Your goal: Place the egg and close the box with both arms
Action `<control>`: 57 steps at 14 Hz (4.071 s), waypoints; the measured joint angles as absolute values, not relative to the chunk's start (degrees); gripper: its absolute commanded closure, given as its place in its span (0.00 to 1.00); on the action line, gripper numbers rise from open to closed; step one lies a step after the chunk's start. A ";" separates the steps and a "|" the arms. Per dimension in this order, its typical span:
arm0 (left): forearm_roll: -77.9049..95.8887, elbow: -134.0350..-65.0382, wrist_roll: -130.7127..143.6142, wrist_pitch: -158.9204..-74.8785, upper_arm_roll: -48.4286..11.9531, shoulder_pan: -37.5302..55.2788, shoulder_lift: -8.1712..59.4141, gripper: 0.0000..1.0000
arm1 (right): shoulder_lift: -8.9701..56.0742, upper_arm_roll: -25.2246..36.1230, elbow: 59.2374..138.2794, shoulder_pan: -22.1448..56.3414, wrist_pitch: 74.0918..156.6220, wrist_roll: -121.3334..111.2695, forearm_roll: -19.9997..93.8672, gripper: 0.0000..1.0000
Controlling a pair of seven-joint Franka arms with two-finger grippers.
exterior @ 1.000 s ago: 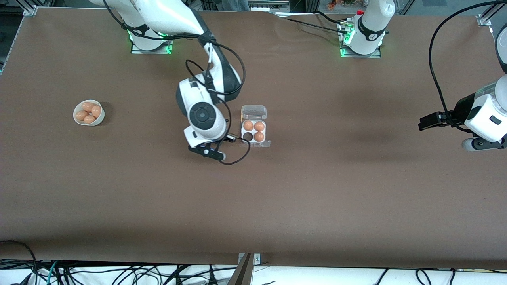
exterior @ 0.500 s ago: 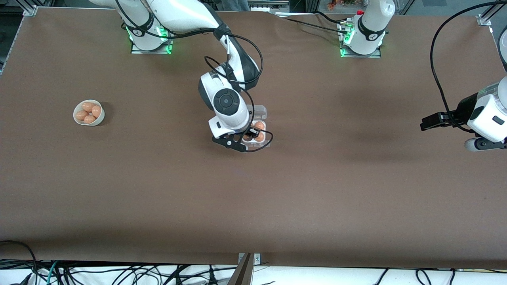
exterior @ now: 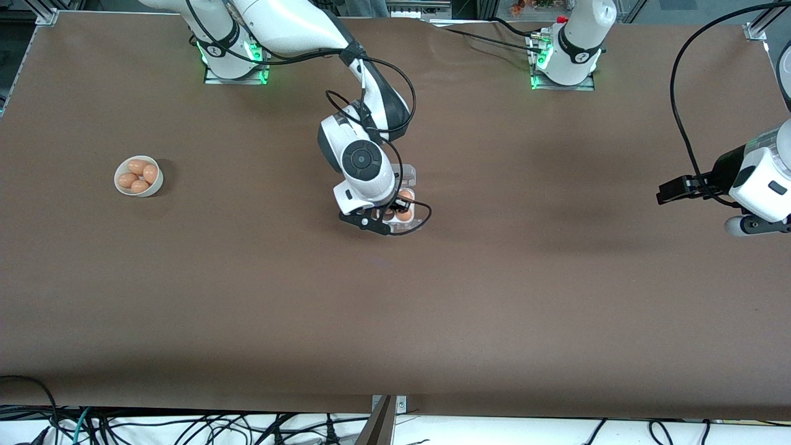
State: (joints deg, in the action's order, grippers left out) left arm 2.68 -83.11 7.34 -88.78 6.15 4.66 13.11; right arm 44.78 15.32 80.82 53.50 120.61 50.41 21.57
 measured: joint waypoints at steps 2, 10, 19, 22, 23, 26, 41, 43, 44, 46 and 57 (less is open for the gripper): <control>3.07 -83.11 7.34 -87.90 6.07 4.67 13.11 0.60 | 44.80 15.32 80.82 53.49 120.66 50.41 21.58 0.01; 12.32 -83.51 9.35 -82.75 2.32 6.21 14.65 0.88 | 44.80 16.16 79.62 52.66 121.12 50.33 21.54 0.00; 19.48 -83.84 22.65 -81.15 -8.64 11.80 23.28 0.99 | 44.76 25.07 79.51 46.62 120.69 38.27 21.53 0.00; 21.15 -83.85 27.54 -81.23 -8.83 16.83 26.82 0.99 | 44.57 26.02 79.55 41.37 117.19 30.19 21.53 0.00; 21.50 -83.85 29.26 -81.58 -8.90 18.74 28.34 0.99 | 44.19 26.08 79.59 39.17 116.29 27.53 21.53 0.00; 24.08 -83.77 33.25 -86.20 -9.00 23.54 32.16 0.99 | 40.01 24.98 82.72 32.71 115.29 20.05 19.37 0.00; 25.14 -83.66 45.08 -100.77 -8.66 37.13 41.09 1.00 | -3.90 4.07 101.53 3.96 96.30 7.94 -0.62 0.00; 24.49 -83.49 45.10 -102.68 -7.66 37.09 41.37 1.00 | -4.12 4.06 98.52 3.62 92.65 6.33 -0.68 0.00; 23.61 -82.82 45.24 -103.26 -6.77 37.07 41.36 1.00 | -4.07 4.05 97.10 3.54 91.99 6.14 -0.73 0.00; 22.10 -80.00 45.61 -103.52 -4.07 36.98 41.34 1.00 | -3.93 4.05 95.39 3.49 91.25 6.10 -0.75 0.00; 13.73 -67.12 36.10 -84.44 19.64 35.54 31.64 0.00 | -0.60 3.88 93.45 3.43 91.25 6.11 -0.75 0.00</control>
